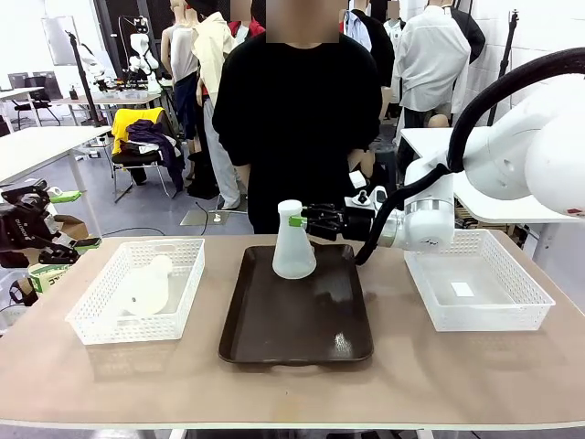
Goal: Prepare the laboratory tools.
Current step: Place the picked Big flask upright in the Handle tray as instructed by the person.
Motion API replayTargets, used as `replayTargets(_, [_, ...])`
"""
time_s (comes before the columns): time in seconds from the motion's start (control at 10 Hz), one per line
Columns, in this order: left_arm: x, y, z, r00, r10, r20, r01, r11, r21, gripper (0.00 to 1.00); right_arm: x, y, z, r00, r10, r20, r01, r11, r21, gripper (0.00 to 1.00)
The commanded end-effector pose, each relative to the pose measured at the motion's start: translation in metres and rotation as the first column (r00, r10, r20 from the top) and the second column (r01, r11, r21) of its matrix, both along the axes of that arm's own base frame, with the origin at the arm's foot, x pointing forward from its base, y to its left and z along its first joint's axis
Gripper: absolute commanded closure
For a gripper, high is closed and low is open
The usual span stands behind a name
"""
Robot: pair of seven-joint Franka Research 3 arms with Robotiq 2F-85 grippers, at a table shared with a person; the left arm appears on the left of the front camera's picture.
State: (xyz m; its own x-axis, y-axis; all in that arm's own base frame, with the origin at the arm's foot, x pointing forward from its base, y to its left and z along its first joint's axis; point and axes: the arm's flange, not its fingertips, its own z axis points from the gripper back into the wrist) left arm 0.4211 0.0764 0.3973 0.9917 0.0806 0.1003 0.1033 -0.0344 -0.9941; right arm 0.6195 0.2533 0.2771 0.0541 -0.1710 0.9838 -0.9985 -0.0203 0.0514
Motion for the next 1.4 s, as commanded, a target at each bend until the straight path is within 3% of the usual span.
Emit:
replayTargets(0.0, [0.000, 0.001, 0.002, 1.000, 0.007, 0.006, -0.007, 1.000, 0.007, 0.00, 0.005, 0.008, 0.000, 1.000, -0.002, 0.001, 0.002, 1.000, 0.013, 1.00])
replayTargets(0.3, [0.000, 0.001, 0.002, 1.000, 0.007, 0.006, -0.007, 1.000, 0.007, 0.00, 0.005, 0.010, -0.005, 1.000, 0.010, -0.021, -0.011, 1.000, -0.024, 1.00])
replayTargets(0.4, [0.000, 0.001, 0.002, 1.000, 0.007, 0.006, -0.007, 1.000, 0.007, 0.00, 0.004, 0.010, -0.005, 1.000, 0.015, -0.026, -0.015, 1.000, -0.010, 0.95])
replayTargets(0.9, [0.000, 0.001, 0.002, 1.000, 0.007, 0.006, -0.007, 1.000, 0.007, 0.00, -0.002, 0.009, -0.001, 0.999, 0.029, -0.022, -0.030, 0.999, -0.022, 0.03])
replayTargets(1.3, [0.000, 0.001, 0.002, 1.000, 0.007, 0.006, -0.007, 1.000, 0.007, 0.00, -0.005, 0.005, 0.001, 0.999, 0.033, -0.033, -0.035, 0.998, -0.051, 0.00])
